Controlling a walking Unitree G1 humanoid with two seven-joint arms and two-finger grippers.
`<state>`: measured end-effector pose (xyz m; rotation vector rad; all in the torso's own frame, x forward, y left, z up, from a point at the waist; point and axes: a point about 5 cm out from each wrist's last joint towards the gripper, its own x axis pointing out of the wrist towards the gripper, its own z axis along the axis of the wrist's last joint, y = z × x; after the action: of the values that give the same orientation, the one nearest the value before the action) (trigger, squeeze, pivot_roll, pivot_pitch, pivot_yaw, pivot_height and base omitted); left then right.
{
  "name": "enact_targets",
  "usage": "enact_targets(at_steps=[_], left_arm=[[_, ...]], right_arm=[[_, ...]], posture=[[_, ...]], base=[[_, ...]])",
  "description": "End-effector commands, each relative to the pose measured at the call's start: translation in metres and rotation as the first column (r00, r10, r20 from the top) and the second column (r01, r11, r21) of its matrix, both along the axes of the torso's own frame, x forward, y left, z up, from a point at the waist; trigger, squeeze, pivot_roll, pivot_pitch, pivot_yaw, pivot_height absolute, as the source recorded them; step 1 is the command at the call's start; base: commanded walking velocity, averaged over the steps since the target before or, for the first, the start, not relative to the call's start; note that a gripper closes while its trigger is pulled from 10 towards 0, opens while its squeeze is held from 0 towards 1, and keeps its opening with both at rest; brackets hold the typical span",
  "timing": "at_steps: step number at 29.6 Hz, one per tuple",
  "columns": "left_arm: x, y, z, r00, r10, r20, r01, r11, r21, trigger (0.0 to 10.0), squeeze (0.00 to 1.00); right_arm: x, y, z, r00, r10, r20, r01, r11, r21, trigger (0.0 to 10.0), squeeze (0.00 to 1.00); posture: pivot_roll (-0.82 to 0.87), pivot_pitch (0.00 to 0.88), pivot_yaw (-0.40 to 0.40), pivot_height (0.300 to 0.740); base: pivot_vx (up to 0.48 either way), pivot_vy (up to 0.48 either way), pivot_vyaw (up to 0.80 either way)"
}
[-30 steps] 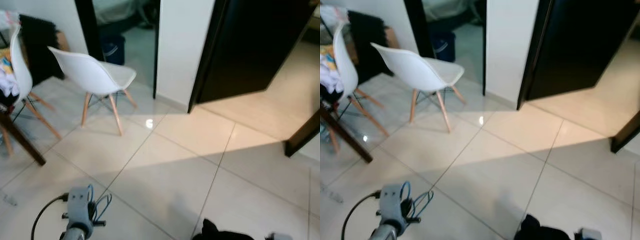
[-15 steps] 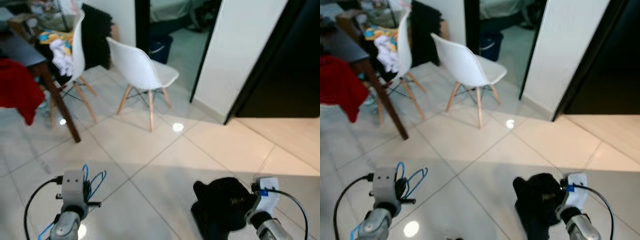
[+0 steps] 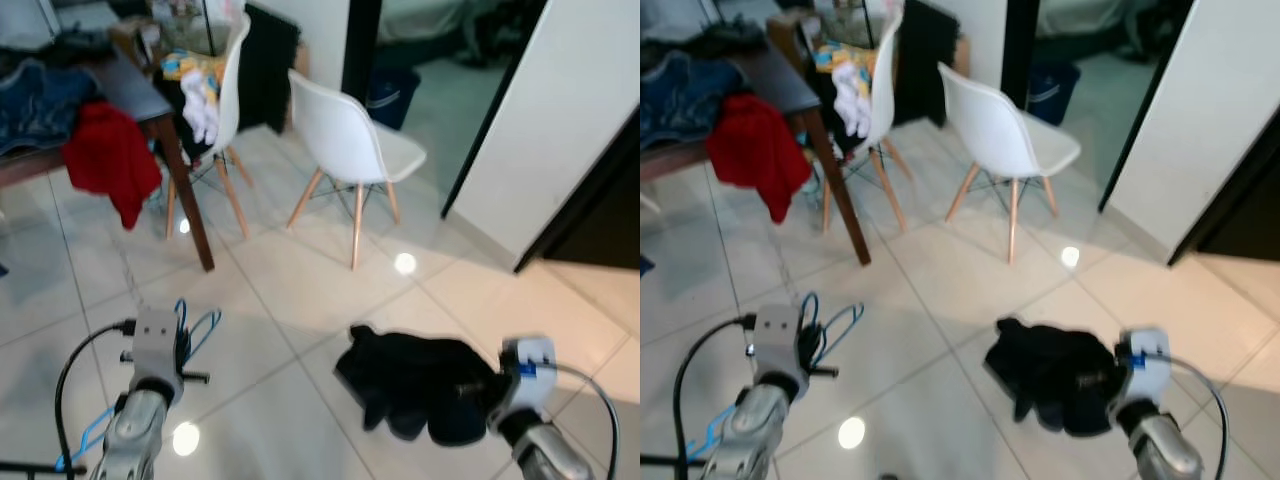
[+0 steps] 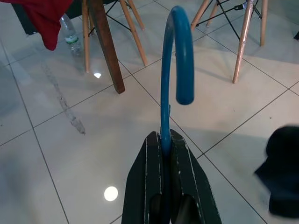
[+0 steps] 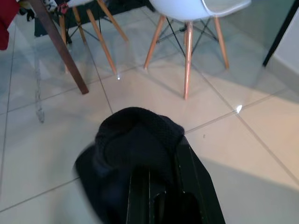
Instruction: Hang hanger
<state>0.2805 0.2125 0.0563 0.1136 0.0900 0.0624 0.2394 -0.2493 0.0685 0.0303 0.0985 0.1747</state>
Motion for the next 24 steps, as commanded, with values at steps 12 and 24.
enact_targets(at_steps=[12,24], left_arm=[[0.002,-0.001,0.006,1.0,0.001,0.002,-0.001,1.0,0.014,10.0,0.0],[0.024,0.003,0.064,0.983,0.011,0.184,-0.019,0.999,0.043,10.0,0.0]], right_arm=[[0.006,0.019,0.025,0.992,0.119,0.049,-0.116,0.992,-0.054,10.0,0.0],[0.023,0.034,0.079,0.96,0.208,0.189,-0.207,0.978,-0.027,10.0,0.0]], posture=[[0.02,0.179,-0.065,0.74],[0.04,0.17,-0.068,0.74]], base=[[0.368,0.0,0.0],[0.372,0.0,0.73]])
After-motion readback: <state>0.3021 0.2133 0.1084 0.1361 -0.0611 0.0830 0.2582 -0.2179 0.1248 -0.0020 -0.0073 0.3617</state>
